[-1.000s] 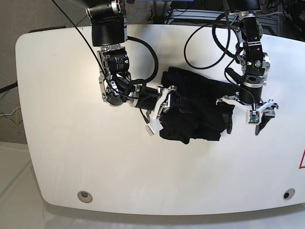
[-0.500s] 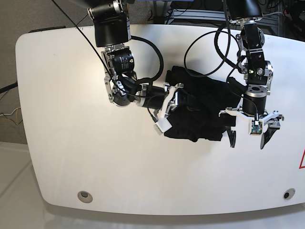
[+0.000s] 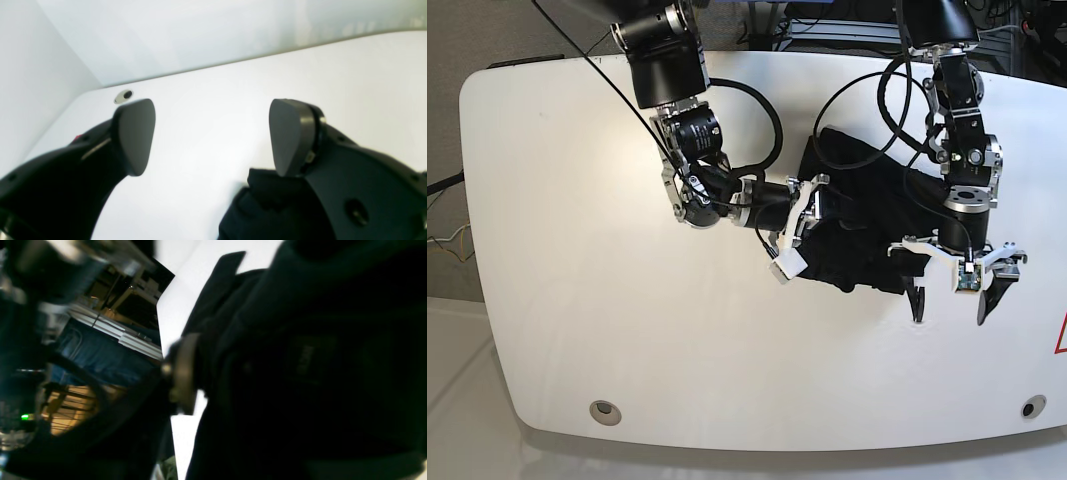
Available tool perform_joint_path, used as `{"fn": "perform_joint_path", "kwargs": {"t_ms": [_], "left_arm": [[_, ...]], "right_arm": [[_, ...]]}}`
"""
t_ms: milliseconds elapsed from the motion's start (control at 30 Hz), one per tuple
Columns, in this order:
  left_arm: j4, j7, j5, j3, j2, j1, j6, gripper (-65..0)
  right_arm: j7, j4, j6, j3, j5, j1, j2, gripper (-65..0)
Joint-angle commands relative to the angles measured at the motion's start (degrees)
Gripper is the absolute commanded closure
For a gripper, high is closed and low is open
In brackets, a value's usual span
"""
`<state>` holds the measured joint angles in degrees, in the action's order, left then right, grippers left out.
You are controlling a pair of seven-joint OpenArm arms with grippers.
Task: Fold the T-shirt properly
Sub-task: 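Lower the left gripper onto the bundle and pull the right gripper out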
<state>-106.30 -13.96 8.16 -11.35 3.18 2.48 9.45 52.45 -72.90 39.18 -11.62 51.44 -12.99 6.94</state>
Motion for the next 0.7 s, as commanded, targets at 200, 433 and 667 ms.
{"fn": "perform_joint_path", "kwargs": {"t_ms": [200,433,667], "left_arm": [[-1.96,-1.65,0.06,0.06,0.12,-2.52,-0.18,-50.5],[-1.96,-1.65,0.06,0.06,0.12,-3.32,-0.18,-50.5],[-1.96,-1.65,0.14,3.05,0.12,-3.32,-0.44,-50.5]], "right_arm": [[-2.91,2.35,0.82,-0.12,1.79,-2.17,0.49,-39.6],[-3.35,2.35,0.16,-0.12,1.79,-2.43,1.54,-41.8],[-3.61,2.35,-1.6,-0.21,1.88,-3.67,2.06,-41.9]]}}
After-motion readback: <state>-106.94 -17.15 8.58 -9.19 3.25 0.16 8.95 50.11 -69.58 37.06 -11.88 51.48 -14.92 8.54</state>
